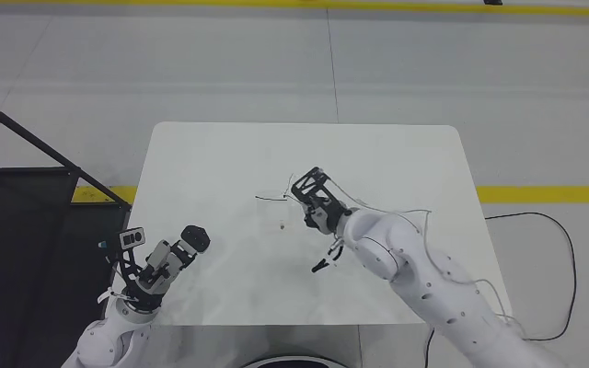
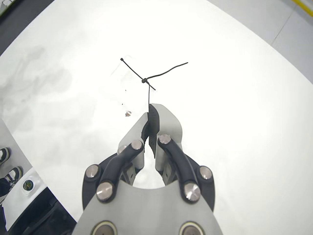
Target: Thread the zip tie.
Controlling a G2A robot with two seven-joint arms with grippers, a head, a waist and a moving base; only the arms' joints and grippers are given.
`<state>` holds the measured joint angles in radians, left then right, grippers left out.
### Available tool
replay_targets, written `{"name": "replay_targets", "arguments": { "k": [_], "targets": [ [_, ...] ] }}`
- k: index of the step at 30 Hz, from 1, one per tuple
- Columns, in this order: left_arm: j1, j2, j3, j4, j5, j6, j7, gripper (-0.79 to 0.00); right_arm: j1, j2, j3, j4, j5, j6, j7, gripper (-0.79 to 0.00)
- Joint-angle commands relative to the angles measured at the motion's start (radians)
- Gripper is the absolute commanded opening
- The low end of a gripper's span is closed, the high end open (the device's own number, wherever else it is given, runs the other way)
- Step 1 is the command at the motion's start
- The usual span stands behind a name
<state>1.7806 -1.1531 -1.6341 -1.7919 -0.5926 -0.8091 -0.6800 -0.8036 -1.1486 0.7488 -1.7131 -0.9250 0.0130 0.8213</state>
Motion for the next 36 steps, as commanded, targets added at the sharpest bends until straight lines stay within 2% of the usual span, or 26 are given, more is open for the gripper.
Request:
{"name": "replay_targets", "arguments": {
  "k": [1, 11, 14, 18, 25, 26, 29, 36],
  "targets": [
    [0.0, 0.0, 0.0, 0.0, 0.0, 0.0, 0.0, 0.0, 0.001, -0.006, -0.011, 0.008, -0.003, -0.001, 0.007, -0.785],
    [0.0, 0.0, 0.0, 0.0, 0.0, 0.0, 0.0, 0.0, -0.027, -0.025, -0.053, 0.009, -0.021, -0.031, 0.045, -0.785],
    [0.0, 0.0, 0.0, 0.0, 0.0, 0.0, 0.0, 0.0, -0.026, -0.033, -0.062, 0.018, -0.041, -0.033, 0.023, -0.785],
    [0.0, 0.0, 0.0, 0.0, 0.0, 0.0, 0.0, 0.0, -0.014, -0.047, -0.073, 0.038, -0.046, -0.038, -0.009, -0.785],
    [0.0, 0.0, 0.0, 0.0, 0.0, 0.0, 0.0, 0.0, 0.022, -0.077, -0.105, 0.084, -0.045, -0.024, 0.025, -0.785],
    [0.0, 0.0, 0.0, 0.0, 0.0, 0.0, 0.0, 0.0, 0.025, -0.082, -0.108, 0.089, -0.043, -0.021, 0.028, -0.779],
    [0.0, 0.0, 0.0, 0.0, 0.0, 0.0, 0.0, 0.0, 0.034, -0.093, -0.115, 0.098, -0.039, -0.016, 0.037, -0.671],
    [0.0, 0.0, 0.0, 0.0, 0.0, 0.0, 0.0, 0.0, 0.034, -0.108, -0.118, 0.1, -0.056, -0.013, 0.052, -0.65]
  ]
}}
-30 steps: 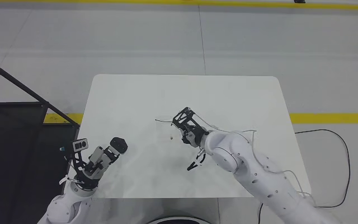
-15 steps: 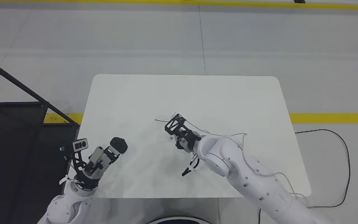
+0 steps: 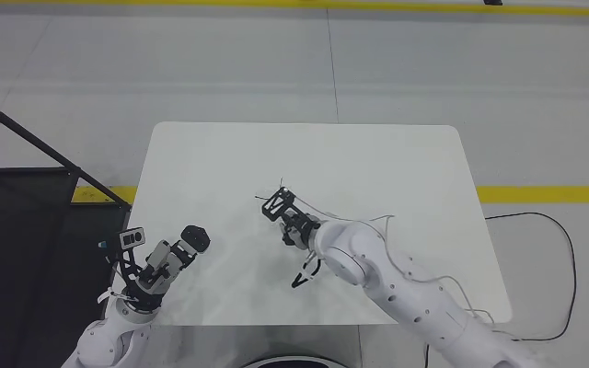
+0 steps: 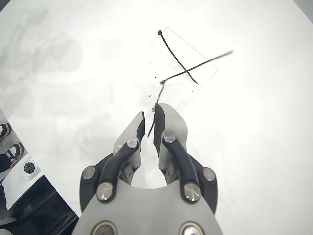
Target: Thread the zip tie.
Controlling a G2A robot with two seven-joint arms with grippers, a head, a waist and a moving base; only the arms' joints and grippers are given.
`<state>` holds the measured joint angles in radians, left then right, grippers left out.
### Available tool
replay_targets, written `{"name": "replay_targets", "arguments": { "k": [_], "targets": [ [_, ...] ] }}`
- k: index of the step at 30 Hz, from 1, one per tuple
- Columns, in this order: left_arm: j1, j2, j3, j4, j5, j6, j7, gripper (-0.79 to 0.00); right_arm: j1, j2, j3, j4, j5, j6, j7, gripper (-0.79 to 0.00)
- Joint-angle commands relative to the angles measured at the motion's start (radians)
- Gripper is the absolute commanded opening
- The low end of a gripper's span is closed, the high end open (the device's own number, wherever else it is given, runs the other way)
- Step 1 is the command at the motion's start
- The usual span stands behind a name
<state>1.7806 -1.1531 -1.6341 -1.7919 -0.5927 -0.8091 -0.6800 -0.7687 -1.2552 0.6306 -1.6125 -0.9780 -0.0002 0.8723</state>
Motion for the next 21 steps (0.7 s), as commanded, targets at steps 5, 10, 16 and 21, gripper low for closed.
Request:
{"name": "replay_targets", "arguments": {
  "k": [5, 10, 16, 21],
  "targets": [
    [0.0, 0.0, 0.0, 0.0, 0.0, 0.0, 0.0, 0.0, -0.008, -0.008, 0.006, -0.008, -0.017, -0.004, 0.009, -0.65],
    [0.0, 0.0, 0.0, 0.0, 0.0, 0.0, 0.0, 0.0, -0.019, -0.013, 0.013, -0.017, -0.031, -0.009, 0.016, -0.579],
    [0.0, 0.0, 0.0, 0.0, 0.0, 0.0, 0.0, 0.0, -0.033, -0.018, 0.025, -0.027, -0.046, -0.017, 0.02, -0.48],
    [0.0, 0.0, 0.0, 0.0, 0.0, 0.0, 0.0, 0.0, -0.051, -0.019, 0.041, -0.048, -0.055, -0.029, 0.022, -0.434]
  ]
}}
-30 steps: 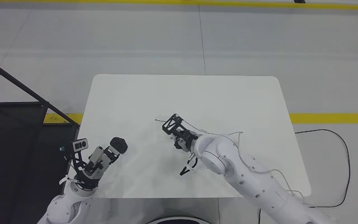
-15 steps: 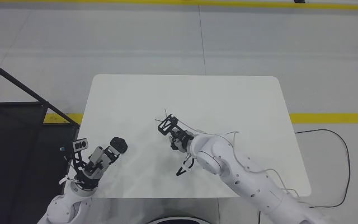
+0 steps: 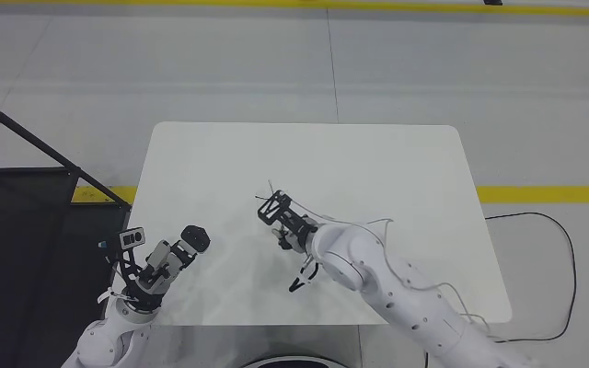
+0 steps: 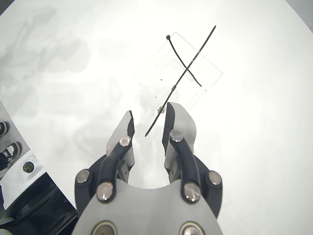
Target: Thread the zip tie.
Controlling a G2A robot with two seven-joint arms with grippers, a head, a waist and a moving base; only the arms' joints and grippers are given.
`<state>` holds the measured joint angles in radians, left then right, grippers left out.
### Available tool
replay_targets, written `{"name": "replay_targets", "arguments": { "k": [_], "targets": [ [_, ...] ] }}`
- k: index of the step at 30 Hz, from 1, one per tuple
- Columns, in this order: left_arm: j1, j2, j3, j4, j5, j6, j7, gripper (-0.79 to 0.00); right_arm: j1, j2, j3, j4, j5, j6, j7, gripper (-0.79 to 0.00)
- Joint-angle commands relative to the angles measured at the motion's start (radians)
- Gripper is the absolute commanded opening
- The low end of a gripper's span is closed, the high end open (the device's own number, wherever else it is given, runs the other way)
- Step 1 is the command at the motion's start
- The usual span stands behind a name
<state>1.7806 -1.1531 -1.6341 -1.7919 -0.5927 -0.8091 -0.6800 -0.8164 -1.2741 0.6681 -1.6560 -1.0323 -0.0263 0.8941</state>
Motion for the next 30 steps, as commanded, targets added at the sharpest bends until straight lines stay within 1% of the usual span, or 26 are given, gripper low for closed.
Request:
{"name": "replay_targets", "arguments": {
  "k": [1, 3, 4, 5, 6, 9, 12, 15, 17, 19, 22, 30],
  "targets": [
    [0.0, 0.0, 0.0, 0.0, 0.0, 0.0, 0.0, 0.0, -0.007, 0.001, 0.009, -0.011, -0.003, -0.005, 0.0, -0.4],
    [0.0, 0.0, 0.0, 0.0, 0.0, 0.0, 0.0, 0.0, -0.018, 0.002, 0.021, -0.028, -0.005, -0.01, -0.003, -0.311],
    [0.0, 0.0, 0.0, 0.0, 0.0, 0.0, 0.0, 0.0, -0.023, 0.003, 0.03, -0.04, -0.004, -0.012, -0.007, -0.212],
    [0.0, 0.0, 0.0, 0.0, 0.0, 0.0, 0.0, 0.0, -0.029, 0.005, 0.043, -0.055, 0.003, -0.016, -0.011, -0.068],
    [0.0, 0.0, 0.0, 0.0, 0.0, 0.0, 0.0, 0.0, -0.037, 0.008, 0.059, -0.074, 0.013, -0.021, -0.016, 0.0],
    [0.0, 0.0, 0.0, 0.0, 0.0, 0.0, 0.0, 0.0, -0.074, 0.021, 0.133, -0.14, 0.072, -0.054, -0.043, 0.0],
    [0.0, 0.0, 0.0, 0.0, 0.0, 0.0, 0.0, 0.0, -0.123, 0.04, 0.239, -0.219, 0.159, -0.111, -0.061, 0.0],
    [0.0, 0.0, 0.0, 0.0, 0.0, 0.0, 0.0, 0.0, -0.169, 0.057, 0.345, -0.278, 0.289, -0.175, -0.058, 0.0],
    [0.0, 0.0, 0.0, 0.0, 0.0, 0.0, 0.0, -0.001, -0.168, 0.056, 0.341, -0.277, 0.284, -0.175, -0.06, 0.0],
    [0.0, 0.0, 0.0, 0.0, 0.0, 0.0, 0.0, -0.001, -0.171, 0.057, 0.356, -0.28, 0.328, -0.179, -0.058, -0.001],
    [0.0, 0.0, 0.0, 0.0, 0.0, 0.0, 0.0, -0.001, -0.169, 0.057, 0.345, -0.278, 0.289, -0.175, -0.058, -0.001],
    [0.0, 0.0, 0.0, 0.0, 0.0, 0.0, 0.0, -0.001, -0.169, 0.056, 0.345, -0.278, 0.287, -0.175, -0.058, -0.001]
  ]
}}
